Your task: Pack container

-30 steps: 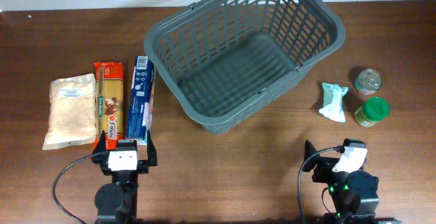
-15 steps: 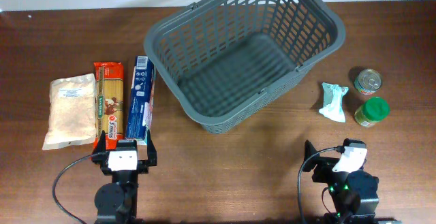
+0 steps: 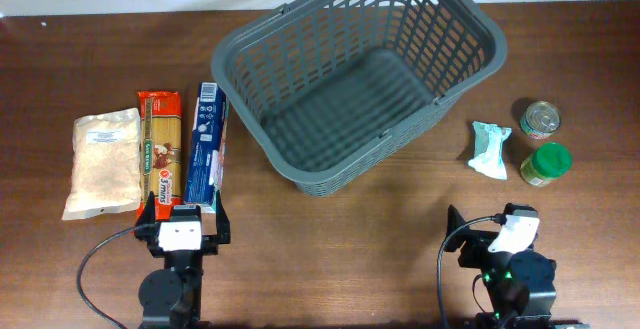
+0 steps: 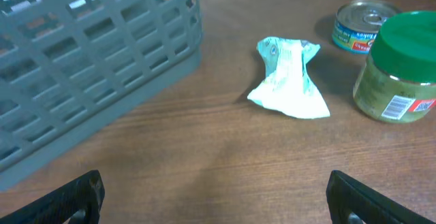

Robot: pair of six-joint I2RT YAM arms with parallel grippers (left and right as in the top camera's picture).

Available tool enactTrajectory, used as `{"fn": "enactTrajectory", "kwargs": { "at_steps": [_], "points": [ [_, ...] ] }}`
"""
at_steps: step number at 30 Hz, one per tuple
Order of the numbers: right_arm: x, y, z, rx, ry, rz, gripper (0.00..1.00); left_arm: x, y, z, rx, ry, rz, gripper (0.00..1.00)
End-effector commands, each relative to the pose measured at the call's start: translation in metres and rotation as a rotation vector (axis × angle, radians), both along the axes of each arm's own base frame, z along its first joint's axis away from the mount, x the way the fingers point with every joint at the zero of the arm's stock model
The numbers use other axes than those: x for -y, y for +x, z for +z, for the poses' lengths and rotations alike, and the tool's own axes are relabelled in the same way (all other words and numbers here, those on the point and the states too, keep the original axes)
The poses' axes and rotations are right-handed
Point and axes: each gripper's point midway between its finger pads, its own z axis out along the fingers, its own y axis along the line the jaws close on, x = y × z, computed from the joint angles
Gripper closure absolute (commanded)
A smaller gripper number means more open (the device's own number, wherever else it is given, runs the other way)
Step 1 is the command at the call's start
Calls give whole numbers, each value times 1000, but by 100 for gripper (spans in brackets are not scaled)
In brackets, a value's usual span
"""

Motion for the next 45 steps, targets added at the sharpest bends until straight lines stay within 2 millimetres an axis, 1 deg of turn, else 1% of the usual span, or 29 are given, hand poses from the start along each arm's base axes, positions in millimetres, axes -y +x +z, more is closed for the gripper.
{"fn": "enactTrajectory", "kwargs": {
  "at_steps": [1,4,5,7,9,11,12,15,17,19,22,25,27,29,31,33,35,37,39,40,42,45],
  "points": [
    [-2,-1,-3,-6,8,6,1,-1,0,0,5,12,2,1],
    [-7,5,12,59,100,-1,1,3,0,2,17,-33,-15,1],
    [-10,7,17,77,124,11,1,6,0,8,34,-50,-31,1],
    [-19,8,30,116,159,57,1,12,-2,26,69,-56,-67,1],
    [-26,7,44,145,172,95,1,11,-6,49,107,-56,-67,1],
    [-26,5,61,161,173,100,1,9,-12,70,123,-56,-60,1],
    [-26,3,70,163,173,100,1,9,-14,77,116,-57,-55,1],
    [-22,-2,104,146,163,74,1,-5,-20,94,42,-110,28,1],
    [-15,-3,128,120,128,41,1,-8,-20,105,-19,-107,48,1],
    [-7,-2,153,86,79,12,1,-10,-17,120,-71,-101,66,1],
    [-2,6,193,12,5,5,1,-14,-6,148,-124,-97,88,1],
    [-8,18,234,-43,-24,53,1,-14,10,169,-211,-97,91,1],
    [-15,24,255,-84,-4,91,1,-10,20,178,-287,-105,65,1],
    [-18,29,273,-102,-5,107,1,-6,33,190,-333,-113,41,1],
    [-18,38,290,-92,-7,107,1,-6,46,203,-332,-112,45,1],
    [-18,52,308,-72,-4,106,1,-8,55,211,-329,-110,52,1],
    [-19,69,322,-58,-14,110,1,-2,60,214,-331,-119,20,1],
    [-19,91,330,-67,-34,120,1,5,61,212,-344,-130,-17,1],
    [-20,115,332,-100,-48,129,1,10,58,207,-368,-140,-48,1],
    [-21,131,329,-126,-51,133,1,14,57,204,-384,-146,-66,1],
    [-22,158,323,-170,-49,139,2,19,53,197,-416,-156,-91,1],
    [-33,198,310,-221,-64,217,1,20,47,187,-464,-160,-92,1]
  ]
}}
